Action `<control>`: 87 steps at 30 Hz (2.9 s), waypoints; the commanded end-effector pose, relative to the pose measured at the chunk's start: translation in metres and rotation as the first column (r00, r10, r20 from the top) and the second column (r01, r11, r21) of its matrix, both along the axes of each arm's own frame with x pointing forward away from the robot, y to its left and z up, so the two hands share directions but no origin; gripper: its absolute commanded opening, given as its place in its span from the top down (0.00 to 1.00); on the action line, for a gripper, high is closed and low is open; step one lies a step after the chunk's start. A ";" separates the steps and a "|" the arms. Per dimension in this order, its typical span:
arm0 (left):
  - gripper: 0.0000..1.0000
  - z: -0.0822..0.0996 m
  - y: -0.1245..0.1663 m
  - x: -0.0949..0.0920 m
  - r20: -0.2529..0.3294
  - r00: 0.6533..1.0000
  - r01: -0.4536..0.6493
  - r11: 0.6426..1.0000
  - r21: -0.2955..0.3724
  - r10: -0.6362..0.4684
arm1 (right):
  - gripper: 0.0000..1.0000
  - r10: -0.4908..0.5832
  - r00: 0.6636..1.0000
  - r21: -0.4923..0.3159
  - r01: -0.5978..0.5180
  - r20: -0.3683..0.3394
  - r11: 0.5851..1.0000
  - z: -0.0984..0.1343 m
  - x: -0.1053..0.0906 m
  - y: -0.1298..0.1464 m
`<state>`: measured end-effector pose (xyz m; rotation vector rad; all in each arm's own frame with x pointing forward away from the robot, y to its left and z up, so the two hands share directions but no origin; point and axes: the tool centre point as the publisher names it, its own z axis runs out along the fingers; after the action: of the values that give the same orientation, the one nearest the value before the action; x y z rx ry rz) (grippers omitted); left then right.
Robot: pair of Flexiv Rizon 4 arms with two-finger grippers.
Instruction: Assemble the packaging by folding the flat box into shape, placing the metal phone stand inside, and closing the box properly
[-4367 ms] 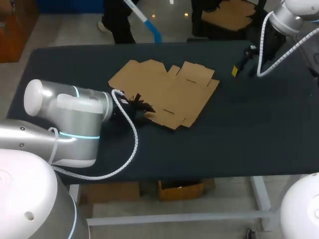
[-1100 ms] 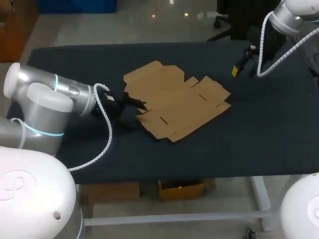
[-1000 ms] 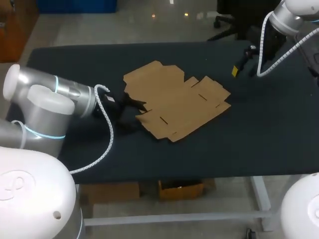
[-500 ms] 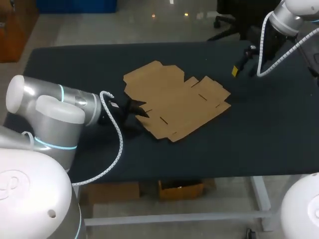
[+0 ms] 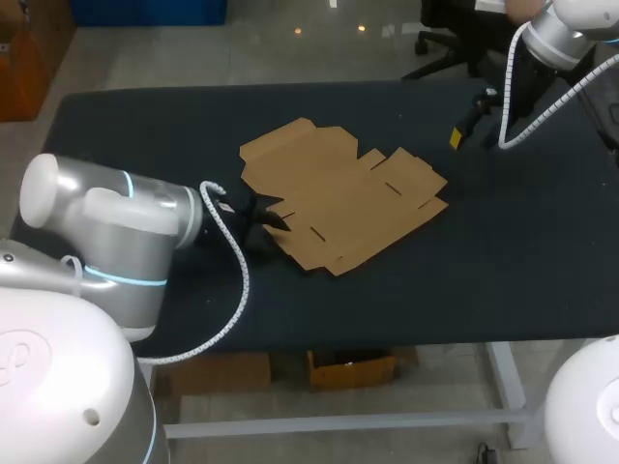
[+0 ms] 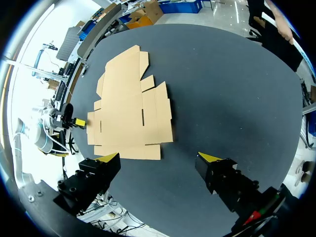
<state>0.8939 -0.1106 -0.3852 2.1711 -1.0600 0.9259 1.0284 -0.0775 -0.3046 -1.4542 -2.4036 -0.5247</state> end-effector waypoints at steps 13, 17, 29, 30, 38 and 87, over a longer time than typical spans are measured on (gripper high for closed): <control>1.00 -0.014 -0.011 0.021 0.001 1.000 -0.024 1.000 0.017 0.024 | 0.00 0.000 1.000 0.000 0.000 0.001 1.000 0.000 0.000 0.000; 1.00 -0.012 -0.010 0.021 -0.015 1.000 0.013 1.000 0.013 -0.013 | 0.00 0.000 1.000 0.000 0.000 0.001 1.000 0.000 0.000 0.000; 1.00 -0.002 0.002 0.019 -0.041 0.987 0.154 0.988 0.018 -0.154 | 0.00 0.000 1.000 0.000 0.000 0.001 1.000 0.000 0.000 0.000; 1.00 -0.001 0.003 0.019 -0.041 0.986 0.163 0.987 0.017 -0.162 | 0.00 0.000 1.000 0.000 0.000 0.001 1.000 0.000 0.000 0.000; 1.00 0.000 0.008 0.019 -0.037 0.976 0.214 0.976 0.050 -0.212 | 0.00 -0.073 0.997 0.021 0.072 0.006 0.997 0.001 -0.012 -0.007; 1.00 0.006 0.028 0.022 -0.039 0.861 0.508 0.857 0.083 -0.507 | 0.00 -0.380 0.924 0.052 0.382 -0.049 0.923 -0.013 -0.084 -0.022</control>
<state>0.9152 -0.0812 -0.3826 1.8042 -1.5781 0.6347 0.9455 -0.0987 -0.3187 -1.8996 -2.0575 -0.6386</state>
